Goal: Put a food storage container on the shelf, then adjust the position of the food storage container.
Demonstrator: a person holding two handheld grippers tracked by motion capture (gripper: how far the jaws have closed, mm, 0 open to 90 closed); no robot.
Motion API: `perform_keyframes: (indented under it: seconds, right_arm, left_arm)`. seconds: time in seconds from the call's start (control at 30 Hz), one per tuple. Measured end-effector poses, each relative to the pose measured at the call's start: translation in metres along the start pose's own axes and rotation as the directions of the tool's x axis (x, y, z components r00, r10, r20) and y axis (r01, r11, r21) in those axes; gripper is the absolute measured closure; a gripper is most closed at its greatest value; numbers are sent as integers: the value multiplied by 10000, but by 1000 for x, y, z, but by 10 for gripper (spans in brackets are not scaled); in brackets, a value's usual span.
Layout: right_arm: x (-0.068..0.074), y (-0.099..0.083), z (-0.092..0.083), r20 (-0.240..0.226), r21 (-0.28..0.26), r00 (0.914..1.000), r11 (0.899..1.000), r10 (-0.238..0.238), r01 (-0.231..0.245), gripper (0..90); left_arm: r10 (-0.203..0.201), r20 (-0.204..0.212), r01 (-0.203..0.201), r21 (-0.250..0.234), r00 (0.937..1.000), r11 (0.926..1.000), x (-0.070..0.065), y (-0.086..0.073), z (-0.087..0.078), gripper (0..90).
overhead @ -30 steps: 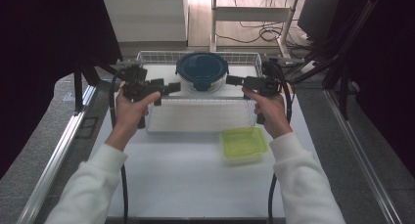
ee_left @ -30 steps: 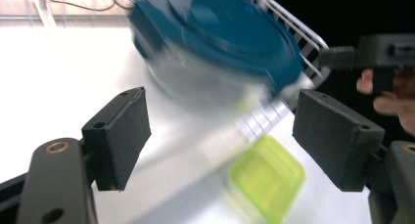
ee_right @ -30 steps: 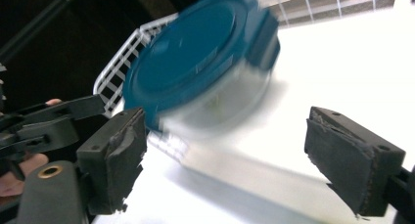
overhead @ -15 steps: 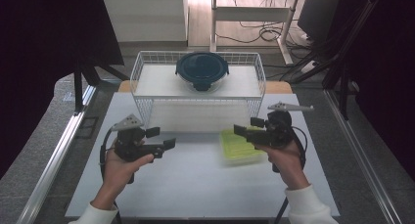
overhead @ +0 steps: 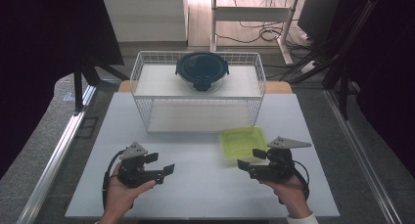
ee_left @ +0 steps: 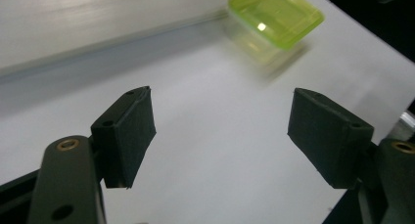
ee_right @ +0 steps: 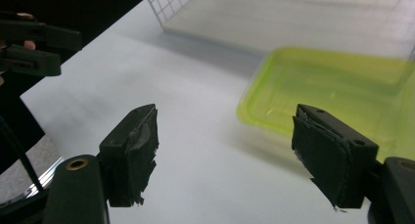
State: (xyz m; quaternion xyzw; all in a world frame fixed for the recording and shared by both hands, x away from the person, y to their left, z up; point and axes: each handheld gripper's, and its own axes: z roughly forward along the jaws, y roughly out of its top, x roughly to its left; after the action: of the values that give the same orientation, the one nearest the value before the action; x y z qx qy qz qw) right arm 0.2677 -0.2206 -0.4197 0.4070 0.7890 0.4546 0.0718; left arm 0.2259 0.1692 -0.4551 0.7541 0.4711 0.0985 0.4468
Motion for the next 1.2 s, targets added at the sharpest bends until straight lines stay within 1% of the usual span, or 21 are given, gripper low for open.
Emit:
perform_keyframes:
  seconds: [0.03,0.1,0.2,0.27,0.33,0.4,0.5,0.53,0.57,0.6,0.63,0.67,0.73,0.8,0.87,0.97,1.03,1.1,1.17,1.2]
  right_arm:
    - [-1,-4,1,-42,53,10000,10000,31,-31,250]
    - [-1,-11,3,-78,202,9999,9997,114,-112,250]
    - [-2,-22,7,-95,405,9997,9990,211,-207,250]
    - [-2,-28,8,-168,509,9992,9981,357,-348,251]
    - [-4,-30,7,-142,481,9989,9979,441,-433,255]
    - [-5,-29,6,-29,396,9990,9982,444,-443,259]
    - [-5,-27,3,11,314,9995,9990,320,-321,265]
    - [-5,-27,2,47,267,9996,9993,277,-278,265]
    - [-6,-27,2,62,248,9996,9993,293,-294,264]
    - [-6,-27,1,94,237,9995,9993,295,-297,261]
    - [-7,-27,0,97,211,9996,9994,279,-281,259]
    - [-7,-27,0,98,198,9995,9993,307,-309,259]
    - [-8,-28,-2,125,189,9994,9993,328,-330,257]
    - [-8,-28,-2,182,213,9993,9993,312,-315,255]
    - [-7,-27,-2,291,205,9993,9995,215,-221,256]
    - [-5,-25,-2,226,304,9996,9994,148,-154,274]
    - [-5,-23,-2,231,338,9997,9993,118,-126,291]
    - [-6,-19,-4,256,229,9996,9997,109,-115,302]
    - [-8,-14,-3,422,297,9991,9995,76,-88,325]
    - [-10,-10,-2,551,467,9985,9989,7,-33,334]
  left_arm:
    - [7,9,-7,110,10000,9999,1,-3,1,247]
    - [5,-45,-5,159,10000,9999,2,-8,2,249]
    - [82,-193,-76,319,9998,9995,2,-15,3,249]
    - [47,-209,-39,405,9998,9992,4,-18,5,249]
    - [-42,-169,49,416,9998,9991,4,-19,7,249]
    - [-2,-115,8,465,9999,9989,3,-20,8,249]
    - [45,-71,-42,514,10000,9987,3,-20,10,250]
    - [-66,70,63,493,10000,9988,4,-20,10,254]
    - [-227,303,214,420,9993,9989,5,-21,9,254]
    - [-234,260,223,393,9994,9990,5,-21,8,254]
    - [-168,80,165,389,9998,9991,6,-21,7,253]
    - [-208,-30,209,338,9998,9992,6,-21,5,254]
    - [-295,-84,296,235,9995,9993,7,-21,2,252]
    - [-181,-217,185,172,9996,9997,5,-20,0,250]
    - [-109,-175,112,170,9998,9998,3,-20,-1,249]
    - [-96,29,95,249,9999,9996,0,-21,1,245]
    - [-61,25,60,218,10000,9997,-1,-21,0,241]
    - [-28,4,28,193,10000,9998,-1,-20,-2,240]
    - [-21,1,21,191,10000,9998,1,-20,-3,241]
    - [-26,15,26,203,10000,9998,2,-20,-3,241]
